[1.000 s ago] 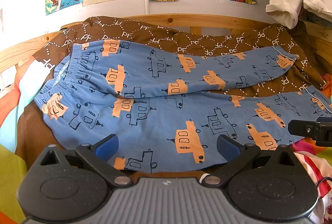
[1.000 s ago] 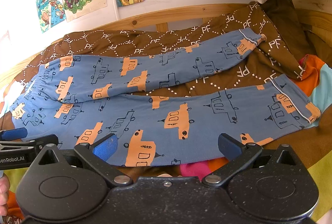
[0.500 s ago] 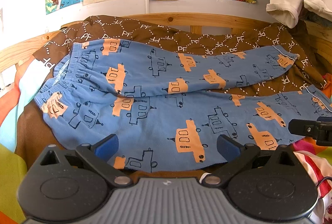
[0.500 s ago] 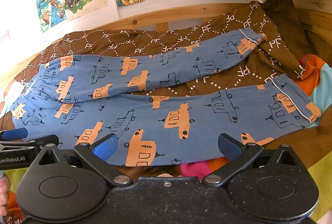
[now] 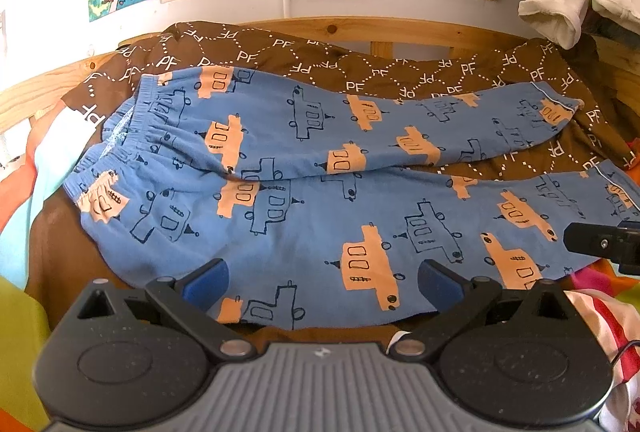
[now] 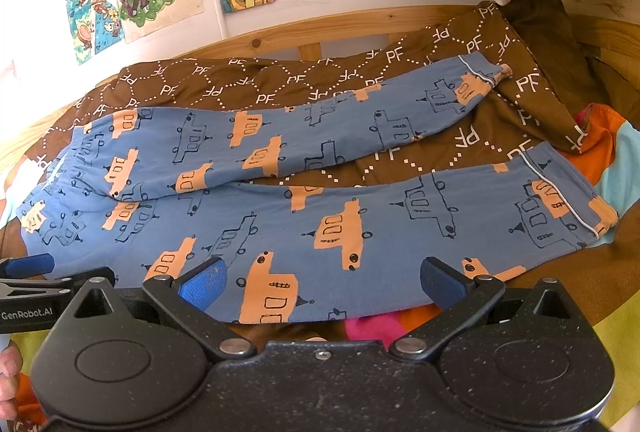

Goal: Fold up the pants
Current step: 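Reach both tools to the pants and close them on the fabric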

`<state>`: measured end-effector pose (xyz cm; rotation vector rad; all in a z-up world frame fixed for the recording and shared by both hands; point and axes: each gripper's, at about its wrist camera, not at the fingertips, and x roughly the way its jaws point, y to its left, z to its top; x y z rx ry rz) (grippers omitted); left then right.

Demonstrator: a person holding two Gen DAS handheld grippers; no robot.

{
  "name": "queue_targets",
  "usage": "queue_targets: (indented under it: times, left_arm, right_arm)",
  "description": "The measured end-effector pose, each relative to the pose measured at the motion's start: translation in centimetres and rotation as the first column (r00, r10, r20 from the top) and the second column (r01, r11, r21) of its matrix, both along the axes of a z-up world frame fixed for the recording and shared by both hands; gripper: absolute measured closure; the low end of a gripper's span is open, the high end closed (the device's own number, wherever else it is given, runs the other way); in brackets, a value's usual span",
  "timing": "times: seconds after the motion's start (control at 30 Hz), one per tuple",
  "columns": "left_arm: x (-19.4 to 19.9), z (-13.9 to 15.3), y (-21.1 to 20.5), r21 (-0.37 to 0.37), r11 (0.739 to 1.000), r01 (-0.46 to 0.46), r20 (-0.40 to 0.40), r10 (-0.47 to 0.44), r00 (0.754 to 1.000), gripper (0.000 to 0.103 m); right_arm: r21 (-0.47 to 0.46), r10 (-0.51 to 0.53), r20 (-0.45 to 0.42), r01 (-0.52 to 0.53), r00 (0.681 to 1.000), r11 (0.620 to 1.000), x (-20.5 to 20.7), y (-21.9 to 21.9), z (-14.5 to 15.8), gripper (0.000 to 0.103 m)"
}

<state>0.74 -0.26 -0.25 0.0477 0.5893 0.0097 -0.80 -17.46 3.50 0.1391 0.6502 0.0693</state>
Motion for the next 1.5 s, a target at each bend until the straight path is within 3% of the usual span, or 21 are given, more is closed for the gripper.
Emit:
queue_targets:
  times: [0.2, 0.3, 0.4, 0.53, 0.63, 0.8, 0.87, 0.97, 1.03, 1.1, 1.23, 1.37, 1.5]
  left_arm:
    - [1.4, 0.7, 0.4, -0.033, 0.999, -0.006, -0.013, 0.006, 1.000, 0.000]
    - [3.4, 2.3, 0.9, -0.048, 0.998, 0.041, -0.046, -0.043, 0.998, 0.000]
    - [6.4, 4.8, 1.0, 0.011, 0.993, 0.118, -0.067, -0.117, 0.991, 0.000]
    - [11.4, 8.9, 1.0, 0.153, 0.965, 0.213, -0.100, -0.200, 0.975, 0.000]
    - [15.3, 11.0, 1.2, 0.209, 0.959, 0.190, -0.119, -0.168, 0.979, 0.000]
    - [22.1, 11.9, 2.4, 0.220, 0.965, 0.145, -0.073, -0.132, 0.988, 0.000]
    - [24.3, 11.2, 2.3, 0.264, 0.937, 0.227, -0.076, -0.214, 0.974, 0.000]
    - [26.4, 9.8, 1.5, 0.383, 0.850, 0.361, -0.124, -0.340, 0.932, 0.000]
    - [27.5, 8.8, 1.3, 0.419, 0.810, 0.410, -0.162, -0.378, 0.912, 0.000]
    - [28.6, 8.1, 1.6, 0.425, 0.791, 0.439, -0.208, -0.387, 0.898, 0.001]
    - [30.9, 6.8, 3.3, 0.408, 0.790, 0.458, -0.283, -0.367, 0.886, 0.013]
    - [31.9, 5.9, 5.0, 0.357, 0.809, 0.467, -0.343, -0.351, 0.871, 0.031]
    - [32.0, 5.4, 5.5, 0.336, 0.806, 0.487, -0.379, -0.357, 0.854, 0.058]
  right_arm:
    - [-0.005, 0.012, 0.027, -0.012, 1.000, 1.000, 0.3, 0.0, 0.6, 0.001]
    - [0.010, 0.019, 0.052, -0.020, 0.998, 1.000, 1.1, -1.0, 1.5, 0.001]
    - [-0.009, 0.074, 0.060, -0.073, 0.995, 0.997, 3.2, -2.2, 2.8, 0.001]
    - [-0.063, 0.238, 0.039, -0.235, 0.971, 0.970, 7.8, -4.0, 5.1, 0.001]
    - [-0.061, 0.331, -0.004, -0.330, 0.944, 0.942, 12.3, -5.3, 6.5, 0.001]
    - [-0.042, 0.450, -0.111, -0.457, 0.886, 0.888, 20.1, -6.8, 6.6, 0.001]
    - [-0.059, 0.496, -0.157, -0.509, 0.854, 0.859, 23.2, -6.9, 6.1, 0.001]
    - [-0.087, 0.532, -0.198, -0.555, 0.823, 0.827, 28.0, -7.2, 5.3, 0.001]
    - [-0.105, 0.566, -0.222, -0.596, 0.794, 0.796, 31.1, -6.6, 4.8, 0.001]
    - [-0.114, 0.613, -0.241, -0.649, 0.753, 0.752, 34.0, -5.5, 4.2, 0.001]
    - [-0.124, 0.672, -0.311, -0.730, 0.672, 0.672, 38.8, -3.1, 2.5, 0.014]
    - [-0.096, 0.682, -0.387, -0.763, 0.621, 0.639, 41.8, -2.9, 0.9, 0.033]
    - [-0.059, 0.692, -0.428, -0.782, 0.582, 0.621, 42.4, -3.3, 0.2, 0.053]
